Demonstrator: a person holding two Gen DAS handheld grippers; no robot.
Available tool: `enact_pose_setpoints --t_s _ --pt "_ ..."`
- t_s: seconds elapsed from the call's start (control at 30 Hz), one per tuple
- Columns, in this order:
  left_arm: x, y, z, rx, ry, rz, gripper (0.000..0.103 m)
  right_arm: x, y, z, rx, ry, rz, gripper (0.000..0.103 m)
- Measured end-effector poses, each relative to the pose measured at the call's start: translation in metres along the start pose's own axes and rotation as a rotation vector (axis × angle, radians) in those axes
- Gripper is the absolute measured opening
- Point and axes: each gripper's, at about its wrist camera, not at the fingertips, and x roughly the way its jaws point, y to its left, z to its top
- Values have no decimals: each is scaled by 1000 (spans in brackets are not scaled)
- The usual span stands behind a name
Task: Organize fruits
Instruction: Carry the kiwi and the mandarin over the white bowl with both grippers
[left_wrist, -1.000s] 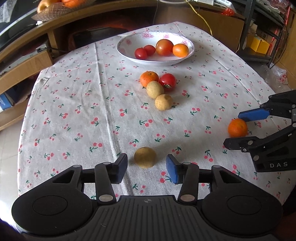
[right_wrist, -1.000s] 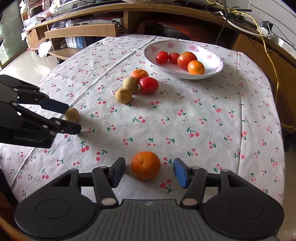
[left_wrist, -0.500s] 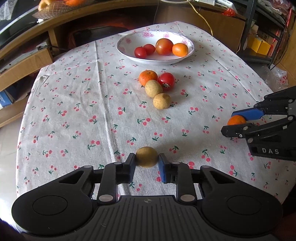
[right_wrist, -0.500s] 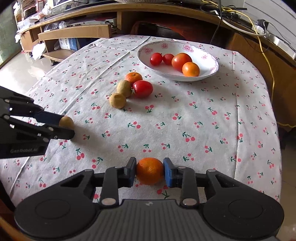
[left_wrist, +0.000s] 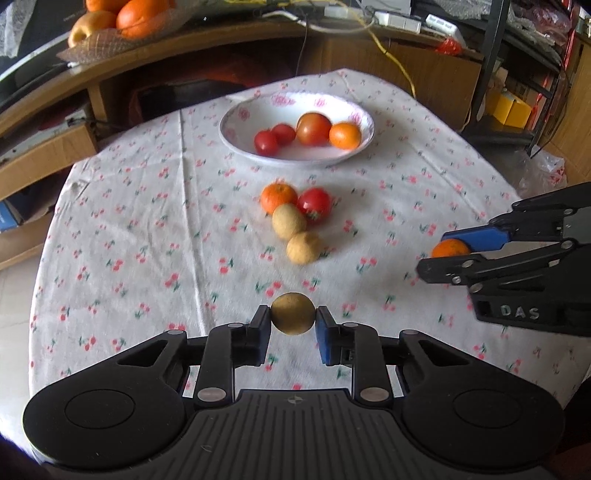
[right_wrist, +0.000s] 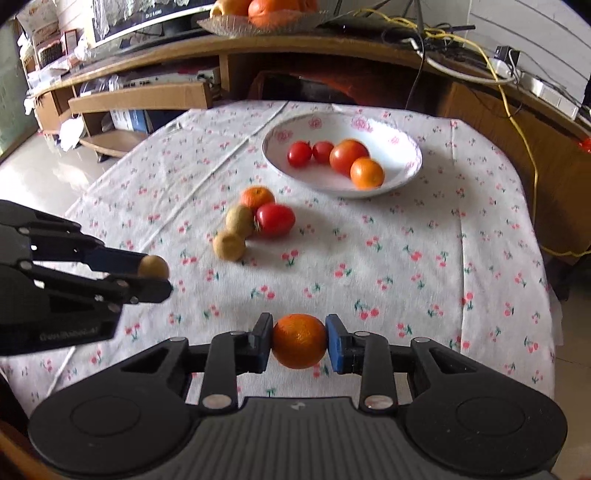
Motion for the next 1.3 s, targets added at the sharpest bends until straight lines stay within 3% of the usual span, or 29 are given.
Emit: enact_pose_setpoints --t_s 0.8,1.3 --pt "2 -7 63 -25 -114 -9 33 -10 -19 51 95 -120 0 32" --pt "34 5 115 -37 -135 22 32 23 -52 101 144 -143 -31 32"
